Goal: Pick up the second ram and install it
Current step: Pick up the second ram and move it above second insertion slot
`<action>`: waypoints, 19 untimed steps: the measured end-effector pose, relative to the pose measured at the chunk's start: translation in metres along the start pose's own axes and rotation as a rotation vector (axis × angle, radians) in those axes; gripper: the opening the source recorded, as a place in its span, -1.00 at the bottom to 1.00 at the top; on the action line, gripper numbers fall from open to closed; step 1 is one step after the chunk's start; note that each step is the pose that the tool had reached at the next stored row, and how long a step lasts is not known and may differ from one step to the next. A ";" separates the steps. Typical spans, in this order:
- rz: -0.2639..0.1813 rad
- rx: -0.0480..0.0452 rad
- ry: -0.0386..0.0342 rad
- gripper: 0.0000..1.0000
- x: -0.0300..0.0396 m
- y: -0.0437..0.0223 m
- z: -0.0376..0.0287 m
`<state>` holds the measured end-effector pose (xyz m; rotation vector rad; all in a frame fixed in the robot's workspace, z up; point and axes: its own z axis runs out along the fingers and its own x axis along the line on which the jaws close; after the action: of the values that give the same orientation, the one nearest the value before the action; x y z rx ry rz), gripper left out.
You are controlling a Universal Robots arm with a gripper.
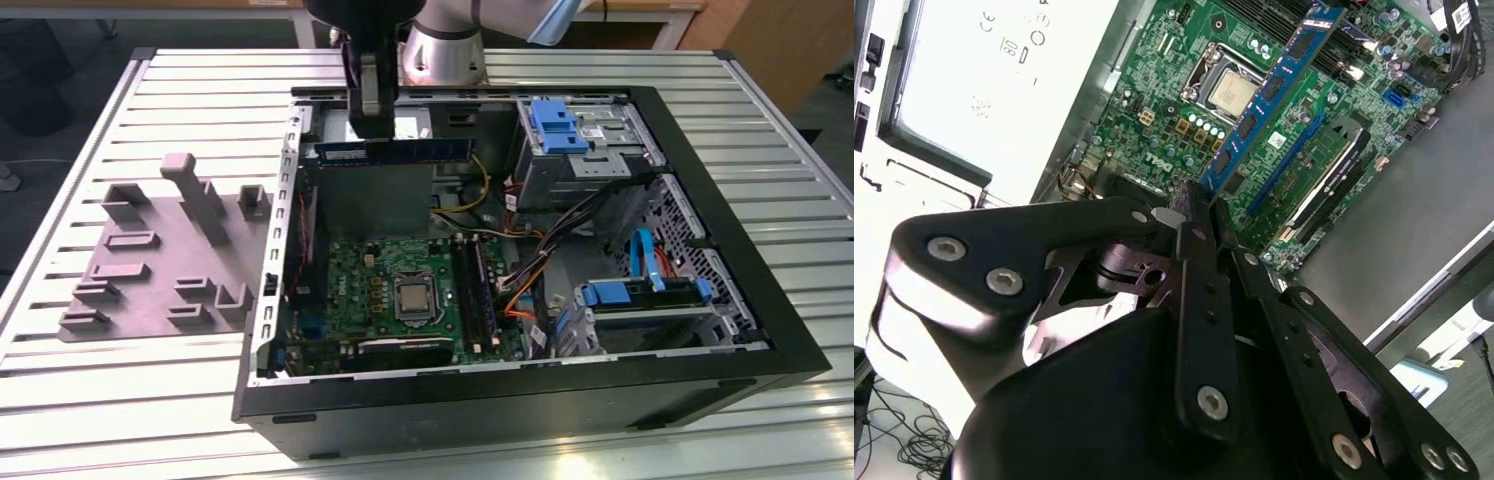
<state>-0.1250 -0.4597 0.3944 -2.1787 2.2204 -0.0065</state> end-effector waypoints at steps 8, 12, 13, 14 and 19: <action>0.000 0.0000 0.0000 -0.72 -0.0001 -0.0045 0.0001; 0.000 0.0000 0.0000 -0.72 -0.0001 -0.0061 0.0002; 0.000 0.0001 -0.0001 -0.72 -0.0001 -0.0062 0.0002; 0.000 0.0000 0.0000 -0.72 -0.0002 -0.0087 0.0002; 0.000 0.0000 0.0000 -0.72 -0.0002 -0.0092 0.0002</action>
<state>-0.1158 -0.4597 0.3944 -2.1787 2.2204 -0.0065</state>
